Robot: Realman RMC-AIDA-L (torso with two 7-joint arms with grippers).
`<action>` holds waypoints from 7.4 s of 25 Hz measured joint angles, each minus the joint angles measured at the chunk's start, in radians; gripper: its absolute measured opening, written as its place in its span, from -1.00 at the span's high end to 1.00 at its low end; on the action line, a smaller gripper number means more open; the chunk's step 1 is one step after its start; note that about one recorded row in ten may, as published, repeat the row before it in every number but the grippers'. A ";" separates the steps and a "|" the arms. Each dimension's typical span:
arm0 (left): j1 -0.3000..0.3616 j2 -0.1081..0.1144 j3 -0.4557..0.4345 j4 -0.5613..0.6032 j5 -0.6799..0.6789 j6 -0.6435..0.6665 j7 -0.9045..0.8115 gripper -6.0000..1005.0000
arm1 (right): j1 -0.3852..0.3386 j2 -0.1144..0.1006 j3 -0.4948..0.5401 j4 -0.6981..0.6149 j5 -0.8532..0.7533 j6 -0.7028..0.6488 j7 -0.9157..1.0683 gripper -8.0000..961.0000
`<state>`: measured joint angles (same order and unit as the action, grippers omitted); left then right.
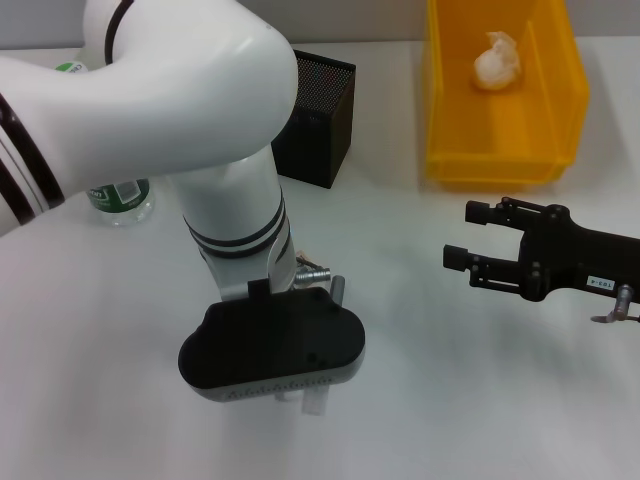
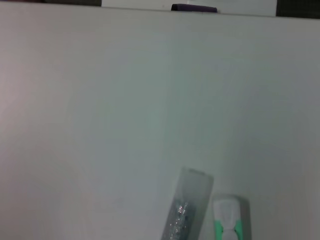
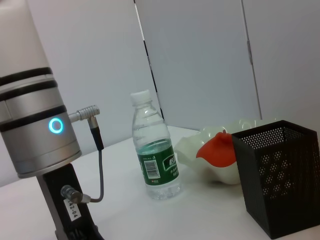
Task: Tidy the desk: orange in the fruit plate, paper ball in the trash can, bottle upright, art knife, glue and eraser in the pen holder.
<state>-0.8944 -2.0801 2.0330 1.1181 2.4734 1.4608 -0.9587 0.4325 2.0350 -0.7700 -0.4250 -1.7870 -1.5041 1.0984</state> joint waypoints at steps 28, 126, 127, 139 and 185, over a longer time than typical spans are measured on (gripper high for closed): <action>-0.003 0.000 0.029 -0.001 -0.002 -0.004 -0.011 0.48 | 0.000 0.002 0.000 0.003 0.005 0.001 -0.012 -0.55; 0.217 0.000 -0.982 -1.131 -1.442 0.084 0.331 0.58 | -0.032 -0.022 0.000 -0.007 -0.047 -0.083 -0.119 -0.55; 0.203 0.000 -1.015 -1.173 -1.459 0.082 0.355 0.58 | -0.032 -0.020 0.000 -0.007 -0.047 -0.081 -0.120 -0.55; 0.134 -0.001 -1.229 -1.266 -1.432 -0.015 0.393 0.58 | -0.035 0.003 0.018 -0.003 -0.045 -0.069 -0.131 -0.55; 0.083 -0.002 -1.699 -1.361 -1.099 -0.301 0.581 -0.16 | -0.033 0.019 0.026 -0.004 -0.045 -0.067 -0.133 -0.55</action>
<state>-0.8115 -2.0816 0.3342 -0.2426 1.3744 1.1601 -0.3782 0.4000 2.0540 -0.7444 -0.4287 -1.8316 -1.5707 0.9653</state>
